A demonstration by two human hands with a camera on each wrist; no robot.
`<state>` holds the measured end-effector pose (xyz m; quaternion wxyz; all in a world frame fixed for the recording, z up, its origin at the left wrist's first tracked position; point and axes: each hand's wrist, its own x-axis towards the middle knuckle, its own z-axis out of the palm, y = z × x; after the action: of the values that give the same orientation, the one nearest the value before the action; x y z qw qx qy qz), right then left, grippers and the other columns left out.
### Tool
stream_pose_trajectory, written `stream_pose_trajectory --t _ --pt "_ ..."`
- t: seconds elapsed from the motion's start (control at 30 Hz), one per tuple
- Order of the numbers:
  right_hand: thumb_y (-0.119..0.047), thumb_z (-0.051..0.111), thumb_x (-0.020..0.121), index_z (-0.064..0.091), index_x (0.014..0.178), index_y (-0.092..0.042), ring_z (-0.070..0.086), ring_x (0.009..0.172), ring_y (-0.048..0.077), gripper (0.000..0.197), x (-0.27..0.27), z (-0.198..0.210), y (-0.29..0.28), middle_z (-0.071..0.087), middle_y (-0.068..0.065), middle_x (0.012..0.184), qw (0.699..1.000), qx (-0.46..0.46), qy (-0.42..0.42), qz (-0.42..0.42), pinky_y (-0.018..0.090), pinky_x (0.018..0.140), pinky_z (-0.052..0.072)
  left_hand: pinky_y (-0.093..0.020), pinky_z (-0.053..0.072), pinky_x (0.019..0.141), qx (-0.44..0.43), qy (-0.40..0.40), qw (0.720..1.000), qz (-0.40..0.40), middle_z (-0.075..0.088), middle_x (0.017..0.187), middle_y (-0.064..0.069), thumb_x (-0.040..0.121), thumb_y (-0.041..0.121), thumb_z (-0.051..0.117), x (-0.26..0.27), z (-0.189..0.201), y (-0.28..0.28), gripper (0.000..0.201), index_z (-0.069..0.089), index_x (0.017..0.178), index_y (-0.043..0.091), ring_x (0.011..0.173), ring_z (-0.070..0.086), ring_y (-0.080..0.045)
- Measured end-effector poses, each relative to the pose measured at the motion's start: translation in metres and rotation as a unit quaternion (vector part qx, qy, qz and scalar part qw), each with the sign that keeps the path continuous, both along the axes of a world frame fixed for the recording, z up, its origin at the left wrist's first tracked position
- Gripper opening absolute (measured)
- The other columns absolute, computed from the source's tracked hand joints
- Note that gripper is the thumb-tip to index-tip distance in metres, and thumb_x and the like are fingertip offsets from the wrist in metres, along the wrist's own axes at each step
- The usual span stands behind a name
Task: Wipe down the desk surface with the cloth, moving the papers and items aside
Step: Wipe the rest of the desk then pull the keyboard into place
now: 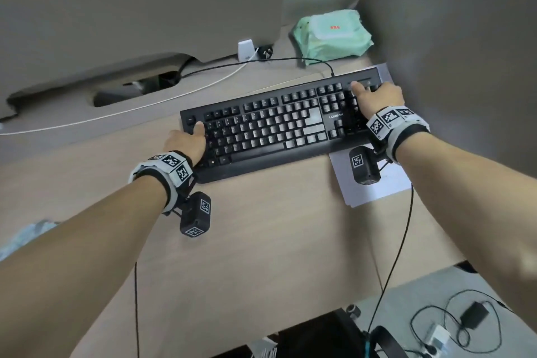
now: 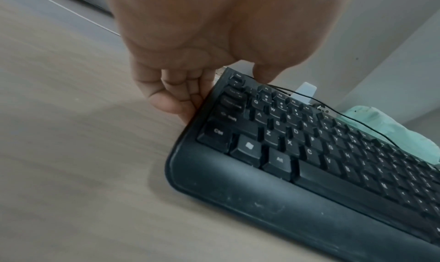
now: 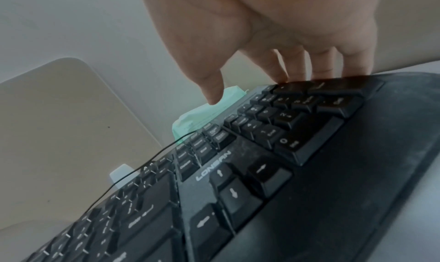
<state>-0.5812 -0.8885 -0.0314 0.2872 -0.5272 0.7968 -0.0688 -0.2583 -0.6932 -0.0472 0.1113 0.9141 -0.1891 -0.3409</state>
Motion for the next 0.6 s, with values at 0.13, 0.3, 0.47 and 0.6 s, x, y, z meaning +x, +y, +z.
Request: stream_pose_trajectory --t 0.13,0.3,0.47,0.6 --pt "-0.069 0.057 0.077 0.056 0.124 -0.006 0.054 0.117 0.038 0.079 -0.008 -0.010 0.000 0.056 0.016 0.130 1.000 0.016 -0.011 0.013 0.045 0.097 0.047 -0.034 0.037 0.078 0.018 -0.009 0.999 -0.025 0.060 0.114 -0.022 0.097 0.054 0.038 -0.010 0.000 0.001 0.065 0.056 0.118 -0.005 0.104 0.058 -0.040" --pt "-0.061 0.058 0.080 0.053 0.127 -0.007 0.051 0.122 0.038 0.072 -0.004 -0.016 0.010 0.054 0.016 0.132 0.999 0.001 0.013 0.036 0.046 0.098 0.046 -0.034 0.039 0.075 0.032 -0.012 0.997 -0.066 0.062 0.113 -0.024 0.097 0.055 0.036 -0.008 -0.006 0.013 0.064 0.058 0.112 -0.003 0.091 0.056 -0.036" --pt "-0.050 0.058 0.087 0.046 0.135 -0.010 0.034 0.137 0.033 0.063 0.026 -0.010 0.037 0.038 0.011 0.148 0.992 -0.046 0.061 0.096 0.053 0.109 0.035 -0.035 0.042 0.075 0.002 -0.023 0.997 -0.078 0.066 0.108 -0.020 0.094 0.056 0.037 0.008 -0.002 0.031 0.060 0.061 0.104 0.002 0.088 0.058 -0.035" --pt "-0.046 0.057 0.090 0.049 0.132 -0.010 0.035 0.136 0.033 0.056 0.085 0.000 0.072 0.041 0.013 0.145 0.982 -0.063 0.033 0.176 0.049 0.110 0.033 -0.037 0.043 0.095 -0.027 -0.042 0.996 -0.078 0.057 0.131 -0.018 0.094 0.044 0.047 0.037 0.013 0.068 0.053 0.052 0.130 0.006 0.118 0.055 -0.037"
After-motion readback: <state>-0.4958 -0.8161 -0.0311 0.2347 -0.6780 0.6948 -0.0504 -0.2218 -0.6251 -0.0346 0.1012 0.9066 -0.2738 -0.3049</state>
